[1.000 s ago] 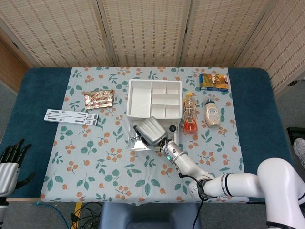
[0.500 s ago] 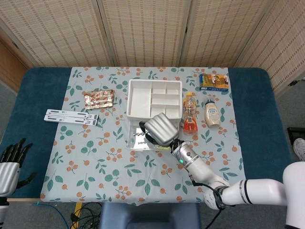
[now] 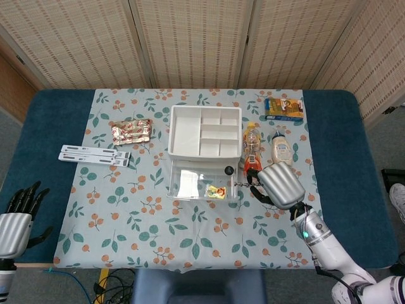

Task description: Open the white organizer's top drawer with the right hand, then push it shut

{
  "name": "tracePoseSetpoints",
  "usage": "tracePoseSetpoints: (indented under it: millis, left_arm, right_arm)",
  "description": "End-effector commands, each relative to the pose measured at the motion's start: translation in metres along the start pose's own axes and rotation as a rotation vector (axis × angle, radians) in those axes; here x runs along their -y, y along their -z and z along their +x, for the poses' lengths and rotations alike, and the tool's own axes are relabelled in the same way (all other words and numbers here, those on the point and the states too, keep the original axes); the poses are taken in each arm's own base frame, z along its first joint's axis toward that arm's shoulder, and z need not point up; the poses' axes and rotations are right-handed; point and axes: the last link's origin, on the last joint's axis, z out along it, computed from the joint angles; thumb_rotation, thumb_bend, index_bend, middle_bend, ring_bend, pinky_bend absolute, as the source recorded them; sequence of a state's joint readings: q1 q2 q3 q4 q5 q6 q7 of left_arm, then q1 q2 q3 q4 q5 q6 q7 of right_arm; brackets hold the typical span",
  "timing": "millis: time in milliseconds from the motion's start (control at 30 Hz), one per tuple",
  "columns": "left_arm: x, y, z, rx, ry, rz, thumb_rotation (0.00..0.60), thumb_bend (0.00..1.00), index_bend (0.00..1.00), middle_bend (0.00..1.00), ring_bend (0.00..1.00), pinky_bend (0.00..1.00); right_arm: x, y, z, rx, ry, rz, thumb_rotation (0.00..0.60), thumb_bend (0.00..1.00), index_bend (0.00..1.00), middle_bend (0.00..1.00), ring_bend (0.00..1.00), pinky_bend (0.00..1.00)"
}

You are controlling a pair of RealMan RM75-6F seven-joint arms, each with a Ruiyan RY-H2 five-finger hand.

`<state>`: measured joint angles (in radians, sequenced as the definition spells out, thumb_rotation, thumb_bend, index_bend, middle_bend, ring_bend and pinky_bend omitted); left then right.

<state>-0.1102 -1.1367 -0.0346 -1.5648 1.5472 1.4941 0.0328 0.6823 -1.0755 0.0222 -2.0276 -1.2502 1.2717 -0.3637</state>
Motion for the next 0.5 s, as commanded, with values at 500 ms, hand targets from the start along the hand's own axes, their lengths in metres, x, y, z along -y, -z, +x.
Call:
tracePoseSetpoints:
  millis: [500]
  left_arm:
    - [-0.002, 0.001, 0.002, 0.011, -0.008, 0.004, 0.6, 0.21, 0.11, 0.02, 0.08, 0.07]
  right_arm:
    - [-0.032, 0.024, -0.086, 0.199, -0.137, -0.073, 0.6, 0.5, 0.65, 0.95, 1.0, 1.0]
